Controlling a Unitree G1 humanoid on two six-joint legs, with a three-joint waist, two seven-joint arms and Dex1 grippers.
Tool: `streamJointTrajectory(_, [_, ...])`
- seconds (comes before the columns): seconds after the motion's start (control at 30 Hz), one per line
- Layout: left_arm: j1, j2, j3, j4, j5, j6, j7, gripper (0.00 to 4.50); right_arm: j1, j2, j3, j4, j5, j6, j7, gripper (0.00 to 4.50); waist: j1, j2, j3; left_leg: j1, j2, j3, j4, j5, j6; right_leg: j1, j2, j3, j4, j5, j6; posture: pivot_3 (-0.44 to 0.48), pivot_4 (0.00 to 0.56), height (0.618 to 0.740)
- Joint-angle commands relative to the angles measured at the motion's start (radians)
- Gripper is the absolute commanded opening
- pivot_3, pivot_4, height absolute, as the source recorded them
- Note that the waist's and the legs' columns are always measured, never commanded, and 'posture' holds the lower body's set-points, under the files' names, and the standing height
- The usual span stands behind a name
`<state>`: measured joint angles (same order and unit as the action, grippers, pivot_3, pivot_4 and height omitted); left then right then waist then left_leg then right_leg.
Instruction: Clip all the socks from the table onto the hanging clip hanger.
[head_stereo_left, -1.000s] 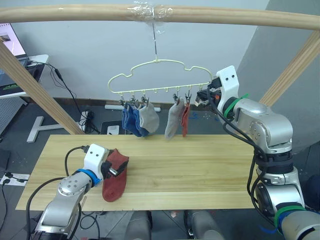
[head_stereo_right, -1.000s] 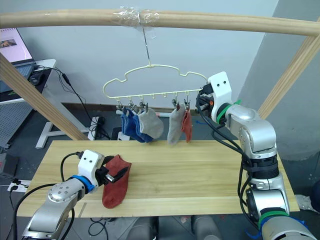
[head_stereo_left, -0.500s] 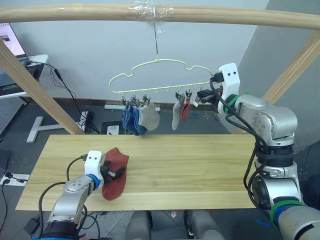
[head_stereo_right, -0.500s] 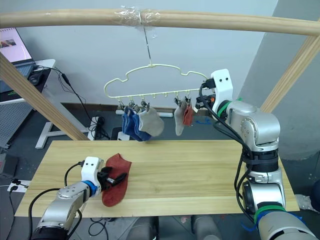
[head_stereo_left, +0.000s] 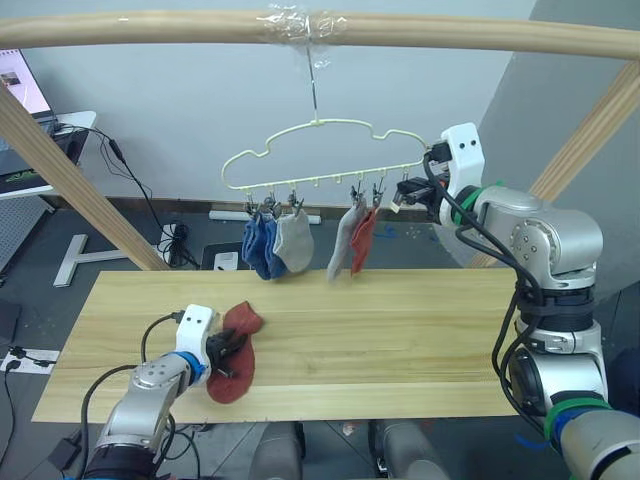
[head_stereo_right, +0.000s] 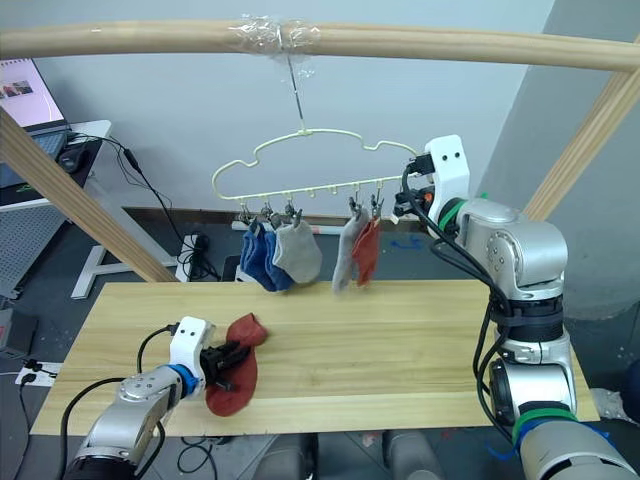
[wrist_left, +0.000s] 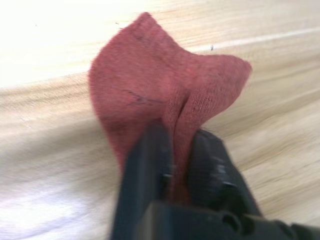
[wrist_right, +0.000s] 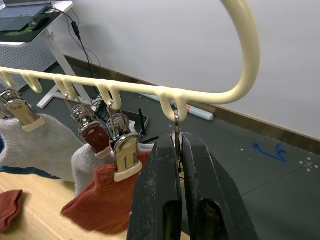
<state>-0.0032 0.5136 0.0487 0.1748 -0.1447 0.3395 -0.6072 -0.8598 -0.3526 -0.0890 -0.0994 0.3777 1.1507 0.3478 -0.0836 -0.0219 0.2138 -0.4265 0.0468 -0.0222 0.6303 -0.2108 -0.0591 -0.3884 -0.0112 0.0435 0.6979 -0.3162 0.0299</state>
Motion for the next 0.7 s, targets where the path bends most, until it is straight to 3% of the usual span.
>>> streamJointTrajectory(0.03, [0.011,-0.009,-0.03,-0.045,-0.02,-0.02,-0.058,0.01,-0.05,-0.01,-0.059,0.019,0.032,0.051,-0.005,0.0,0.0,0.0,0.0,0.0,0.0,0.0,0.0,0.0,0.0,0.0,0.0,0.0,0.0,0.0,0.0,-0.118,0.199,0.74])
streamJointTrajectory(0.2, [-0.032,0.014,-0.111,-0.175,0.011,-0.189,-0.161,0.01,-0.129,0.027,-0.174,0.088,0.089,0.228,-0.036,0.0,0.002,0.0,0.0,-0.002,0.0,0.0,0.0,0.0,0.0,0.0,0.0,-0.001,0.0,0.0,0.0,-0.122,0.194,0.74])
streamJointTrajectory(0.37, [-0.12,-0.03,-0.186,-0.305,0.017,-0.33,-0.195,0.01,-0.239,0.086,-0.345,0.196,0.088,0.443,-0.109,0.0,0.001,0.0,0.0,-0.002,0.0,0.001,0.0,0.0,0.0,-0.001,0.0,0.0,0.0,0.0,0.0,-0.128,0.192,0.74])
streamJointTrajectory(0.7, [-0.308,-0.187,-0.28,-0.316,0.106,-0.443,-0.098,0.01,-0.337,0.094,-0.431,0.345,0.223,0.464,-0.264,0.0,-0.003,0.0,0.0,-0.004,-0.001,0.002,0.0,0.0,0.0,-0.001,0.0,0.0,-0.001,0.0,0.0,-0.144,0.189,0.74])
